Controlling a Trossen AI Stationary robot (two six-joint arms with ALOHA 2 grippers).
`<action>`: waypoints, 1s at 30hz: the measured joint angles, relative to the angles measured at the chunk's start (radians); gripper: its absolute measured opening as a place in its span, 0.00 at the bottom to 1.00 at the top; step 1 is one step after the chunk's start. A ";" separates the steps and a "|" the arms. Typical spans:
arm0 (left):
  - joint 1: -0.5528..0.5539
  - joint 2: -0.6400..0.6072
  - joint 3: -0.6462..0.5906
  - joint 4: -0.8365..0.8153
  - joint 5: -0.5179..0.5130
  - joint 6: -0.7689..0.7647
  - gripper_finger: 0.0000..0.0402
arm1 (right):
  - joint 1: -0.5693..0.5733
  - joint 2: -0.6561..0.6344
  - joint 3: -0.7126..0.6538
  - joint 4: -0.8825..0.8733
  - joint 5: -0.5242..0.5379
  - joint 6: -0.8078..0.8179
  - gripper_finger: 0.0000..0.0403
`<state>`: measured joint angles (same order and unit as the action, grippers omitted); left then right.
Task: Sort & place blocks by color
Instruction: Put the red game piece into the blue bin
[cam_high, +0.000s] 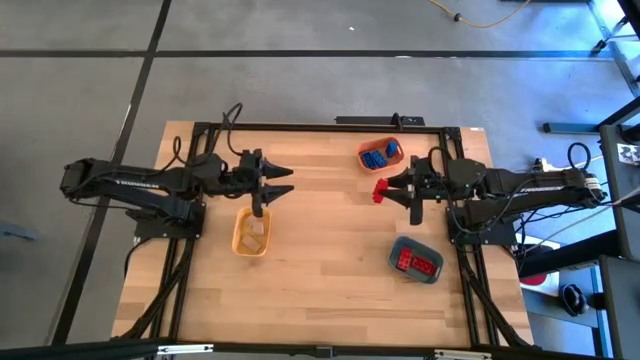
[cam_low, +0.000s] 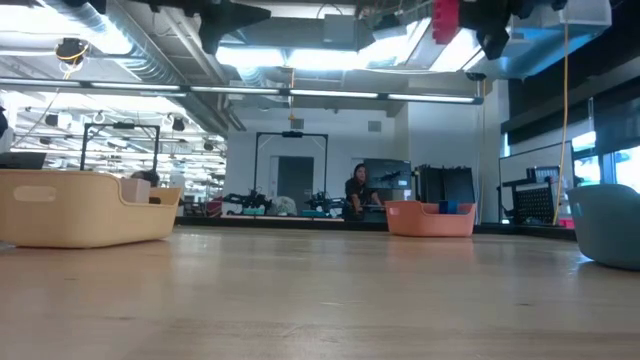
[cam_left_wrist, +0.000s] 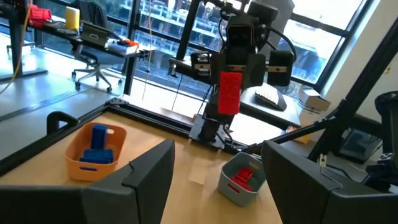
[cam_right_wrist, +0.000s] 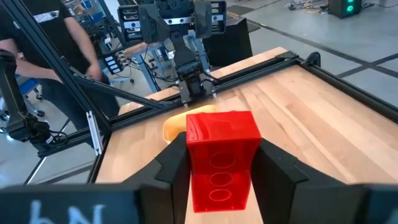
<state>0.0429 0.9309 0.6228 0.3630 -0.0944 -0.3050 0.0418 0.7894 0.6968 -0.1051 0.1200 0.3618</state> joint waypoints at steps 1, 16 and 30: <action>0.000 0.000 0.000 0.000 0.000 0.000 0.58 | 0.000 0.001 0.000 -0.001 0.000 0.002 0.32; 0.000 0.000 0.000 -0.003 0.002 0.001 0.58 | 0.000 0.002 -0.001 0.001 -0.017 0.024 0.32; 0.000 0.001 0.000 -0.003 0.001 0.002 0.58 | 0.000 0.002 -0.001 0.000 -0.018 0.050 0.32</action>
<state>0.0429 0.9318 0.6228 0.3595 -0.0938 -0.3027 0.0414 0.7914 0.6956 -0.1051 0.1025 0.4114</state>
